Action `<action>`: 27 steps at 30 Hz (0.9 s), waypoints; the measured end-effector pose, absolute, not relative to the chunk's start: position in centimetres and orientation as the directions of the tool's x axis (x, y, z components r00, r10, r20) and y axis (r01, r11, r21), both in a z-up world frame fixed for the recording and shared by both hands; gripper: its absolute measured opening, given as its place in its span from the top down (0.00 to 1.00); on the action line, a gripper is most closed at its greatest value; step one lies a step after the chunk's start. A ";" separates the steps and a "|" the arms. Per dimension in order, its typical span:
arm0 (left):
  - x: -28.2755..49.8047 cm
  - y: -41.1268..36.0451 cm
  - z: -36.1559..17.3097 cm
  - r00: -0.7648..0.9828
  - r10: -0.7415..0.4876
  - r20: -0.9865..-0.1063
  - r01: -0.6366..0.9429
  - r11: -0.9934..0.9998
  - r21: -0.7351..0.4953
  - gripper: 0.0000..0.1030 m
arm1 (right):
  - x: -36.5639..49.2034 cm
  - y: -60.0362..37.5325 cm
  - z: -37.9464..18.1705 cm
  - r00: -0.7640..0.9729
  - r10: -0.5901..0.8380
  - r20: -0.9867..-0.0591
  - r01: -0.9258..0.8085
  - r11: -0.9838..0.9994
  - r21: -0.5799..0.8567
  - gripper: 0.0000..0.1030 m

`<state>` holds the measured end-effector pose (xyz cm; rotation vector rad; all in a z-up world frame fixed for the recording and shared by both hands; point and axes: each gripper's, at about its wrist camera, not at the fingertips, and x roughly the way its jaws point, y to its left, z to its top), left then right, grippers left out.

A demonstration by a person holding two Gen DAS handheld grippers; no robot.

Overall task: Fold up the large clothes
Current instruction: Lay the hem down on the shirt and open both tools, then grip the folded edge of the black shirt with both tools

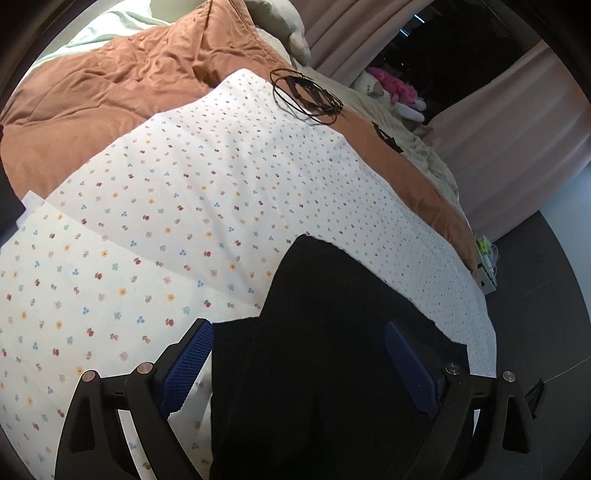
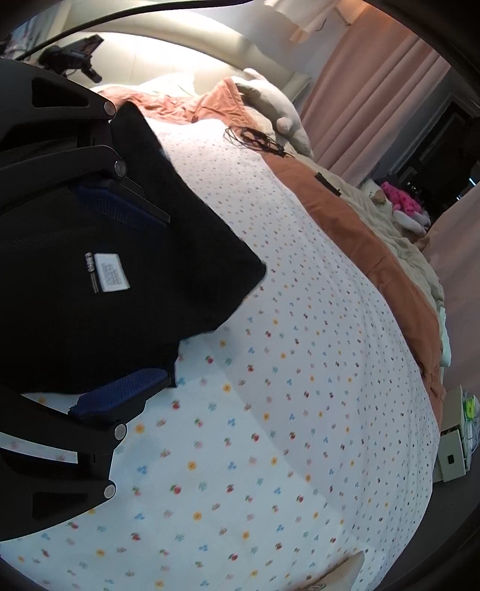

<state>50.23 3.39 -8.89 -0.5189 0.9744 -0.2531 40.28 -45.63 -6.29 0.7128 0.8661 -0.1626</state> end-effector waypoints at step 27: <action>36.0 5.4 -16.2 0.393 -0.378 -0.838 -0.040 0.904 -0.426 0.53 | 26.0 -40.6 -8.3 0.533 0.069 -0.843 0.381 0.870 0.312 0.36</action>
